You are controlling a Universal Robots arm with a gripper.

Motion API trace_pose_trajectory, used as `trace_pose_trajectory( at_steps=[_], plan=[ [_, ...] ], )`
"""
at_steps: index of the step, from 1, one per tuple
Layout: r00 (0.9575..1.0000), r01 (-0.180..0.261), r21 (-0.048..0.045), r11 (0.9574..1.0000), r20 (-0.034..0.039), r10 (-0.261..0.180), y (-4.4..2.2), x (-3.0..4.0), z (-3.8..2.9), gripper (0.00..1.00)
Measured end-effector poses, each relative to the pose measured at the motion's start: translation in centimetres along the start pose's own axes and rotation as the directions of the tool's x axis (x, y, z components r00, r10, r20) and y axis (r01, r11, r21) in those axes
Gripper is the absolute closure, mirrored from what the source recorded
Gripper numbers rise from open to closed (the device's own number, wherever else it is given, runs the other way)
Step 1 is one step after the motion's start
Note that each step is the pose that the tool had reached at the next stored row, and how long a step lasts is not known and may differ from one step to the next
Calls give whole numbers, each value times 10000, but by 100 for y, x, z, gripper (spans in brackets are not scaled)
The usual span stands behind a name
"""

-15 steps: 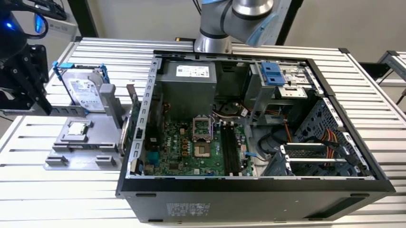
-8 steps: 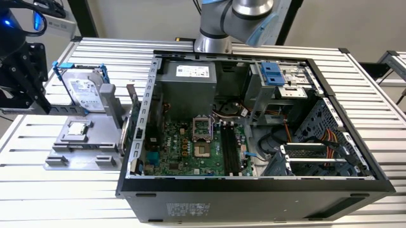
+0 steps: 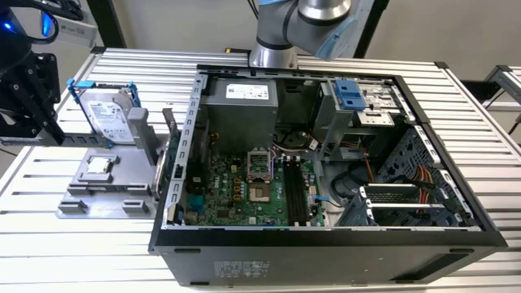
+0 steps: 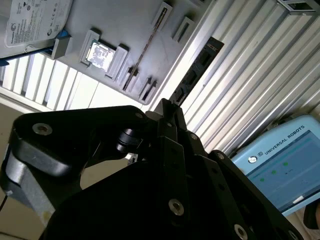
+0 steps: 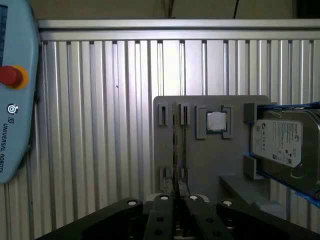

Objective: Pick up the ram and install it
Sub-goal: 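Pick up the ram and move it above insertion slot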

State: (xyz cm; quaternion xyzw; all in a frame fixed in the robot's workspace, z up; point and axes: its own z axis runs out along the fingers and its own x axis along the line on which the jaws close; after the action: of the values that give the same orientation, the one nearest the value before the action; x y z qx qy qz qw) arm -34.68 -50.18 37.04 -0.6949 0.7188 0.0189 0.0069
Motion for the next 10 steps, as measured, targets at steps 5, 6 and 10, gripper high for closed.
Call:
trace_pose_trajectory(
  at_steps=[5, 6, 10],
  plan=[
    [10000, 0, -1, 10000, -1, 0, 0, 0, -13, 100],
    [10000, 0, -2, 10000, -1, 0, 0, 0, -17, 100],
    [10000, 0, -1, 10000, 0, 0, 1, -1, -35, 100]
  ],
)
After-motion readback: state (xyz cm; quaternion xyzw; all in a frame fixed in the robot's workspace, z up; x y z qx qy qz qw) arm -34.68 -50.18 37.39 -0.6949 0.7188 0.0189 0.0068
